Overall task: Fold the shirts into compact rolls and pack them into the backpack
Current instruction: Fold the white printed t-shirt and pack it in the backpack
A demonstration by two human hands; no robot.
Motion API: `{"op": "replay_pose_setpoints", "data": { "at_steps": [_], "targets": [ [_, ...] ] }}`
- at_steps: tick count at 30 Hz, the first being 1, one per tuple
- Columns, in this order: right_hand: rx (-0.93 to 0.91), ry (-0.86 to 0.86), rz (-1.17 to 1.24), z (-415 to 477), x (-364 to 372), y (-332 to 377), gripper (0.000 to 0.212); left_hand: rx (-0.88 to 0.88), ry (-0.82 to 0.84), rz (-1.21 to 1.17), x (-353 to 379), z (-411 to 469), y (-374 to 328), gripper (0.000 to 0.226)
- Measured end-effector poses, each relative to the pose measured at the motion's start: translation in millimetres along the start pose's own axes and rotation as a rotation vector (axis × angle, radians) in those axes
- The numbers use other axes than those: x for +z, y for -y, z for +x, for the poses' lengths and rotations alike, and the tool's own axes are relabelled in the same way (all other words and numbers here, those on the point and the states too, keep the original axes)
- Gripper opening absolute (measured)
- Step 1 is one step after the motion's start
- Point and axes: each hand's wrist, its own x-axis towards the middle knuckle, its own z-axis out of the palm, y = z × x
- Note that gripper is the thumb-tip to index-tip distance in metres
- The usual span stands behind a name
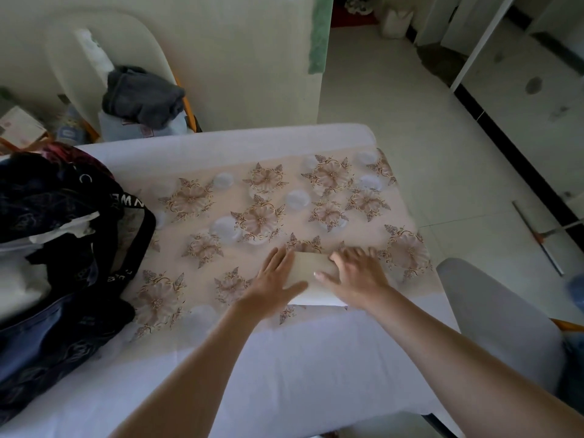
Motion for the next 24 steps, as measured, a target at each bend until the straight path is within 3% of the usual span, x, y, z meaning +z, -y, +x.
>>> {"op": "replay_pose_setpoints", "data": {
  "at_steps": [2, 4, 6, 11, 15, 19, 21, 23, 24],
  "targets": [
    [-0.099, -0.103, -0.055, 16, -5, 8, 0.069, -0.094, -0.091, -0.153, -1, 0, -8, 0.070],
    [-0.202, -0.092, 0.106, 20, 3, 18, 0.052, -0.272, -0.168, -0.252, -2, -5, -16, 0.070],
    [-0.207, -0.060, 0.176, 12, 16, 26, 0.051, -0.444, -0.193, -0.284, -1, -12, -22, 0.069],
    [-0.085, -0.262, 0.161, -22, 36, 27, 0.045, -0.594, -0.109, -0.441, -7, -15, -32, 0.058],
    [-0.093, -0.297, 0.197, -34, 42, 28, 0.047, -0.654, -0.019, -0.556, -16, -6, -43, 0.034],
    [-0.033, -0.207, 0.465, -36, 27, 16, 0.063, -0.535, 0.008, -0.688, -27, -6, -50, 0.036],
    [0.002, -0.104, 0.565, -32, 2, 5, 0.087, -0.398, 0.019, -0.725, -35, -14, -51, 0.037],
    [-0.023, 0.083, 0.494, -24, -27, -4, 0.106, -0.261, -0.025, -0.733, -41, -21, -50, 0.044],
    [-0.048, 0.195, 0.423, -22, -39, -7, 0.106, -0.192, -0.062, -0.696, -45, -26, -52, 0.048]
  ]
}}
